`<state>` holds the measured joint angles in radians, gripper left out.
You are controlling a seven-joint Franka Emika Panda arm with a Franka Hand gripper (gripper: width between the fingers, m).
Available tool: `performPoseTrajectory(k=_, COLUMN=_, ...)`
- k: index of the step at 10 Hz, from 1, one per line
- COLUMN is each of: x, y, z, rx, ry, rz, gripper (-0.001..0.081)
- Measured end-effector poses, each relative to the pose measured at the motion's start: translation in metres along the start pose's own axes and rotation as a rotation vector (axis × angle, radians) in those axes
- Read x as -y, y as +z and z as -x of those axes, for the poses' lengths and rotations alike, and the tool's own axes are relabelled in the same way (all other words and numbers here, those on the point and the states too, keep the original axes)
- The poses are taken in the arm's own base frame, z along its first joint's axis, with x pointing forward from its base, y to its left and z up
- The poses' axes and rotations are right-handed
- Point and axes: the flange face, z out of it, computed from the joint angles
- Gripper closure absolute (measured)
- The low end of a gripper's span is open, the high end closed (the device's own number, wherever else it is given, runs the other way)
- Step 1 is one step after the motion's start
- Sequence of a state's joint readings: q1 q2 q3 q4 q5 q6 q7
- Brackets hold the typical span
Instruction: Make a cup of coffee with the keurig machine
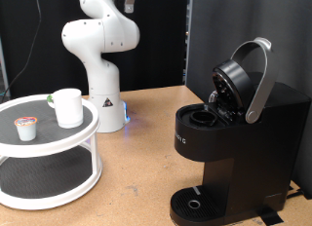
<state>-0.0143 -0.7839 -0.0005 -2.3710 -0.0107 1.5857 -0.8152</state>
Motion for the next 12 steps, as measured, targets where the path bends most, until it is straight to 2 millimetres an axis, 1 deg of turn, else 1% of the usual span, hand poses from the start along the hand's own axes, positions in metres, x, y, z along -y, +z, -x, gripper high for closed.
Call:
performPoseTrajectory(k=1, x=-0.004, y=0.000, z=0.005, rx=-0.005, ry=-0.003, rz=-0.009, gripper=0.0001)
performPoseTrajectory(k=2, x=-0.012, y=0.001, z=0.016, rx=-0.003, ry=-0.013, rz=-0.019, gripper=0.0001)
performPoseTrajectory(k=5, x=-0.042, y=0.004, z=0.059, rx=0.046, ry=-0.096, rz=-0.009, gripper=0.0001)
performPoseTrajectory(k=6, x=-0.045, y=0.004, z=0.066, rx=0.048, ry=-0.116, rz=-0.008, gripper=0.0001)
performPoseTrajectory(k=8, x=-0.047, y=0.006, z=0.068, rx=0.046, ry=-0.109, rz=-0.014, gripper=0.0001)
performPoseTrajectory(k=9, x=-0.051, y=0.008, z=0.076, rx=0.050, ry=-0.118, rz=-0.026, gripper=0.0001)
performPoseTrajectory(k=12, x=-0.075, y=0.012, z=0.117, rx=0.042, ry=-0.061, rz=-0.044, gripper=0.0001)
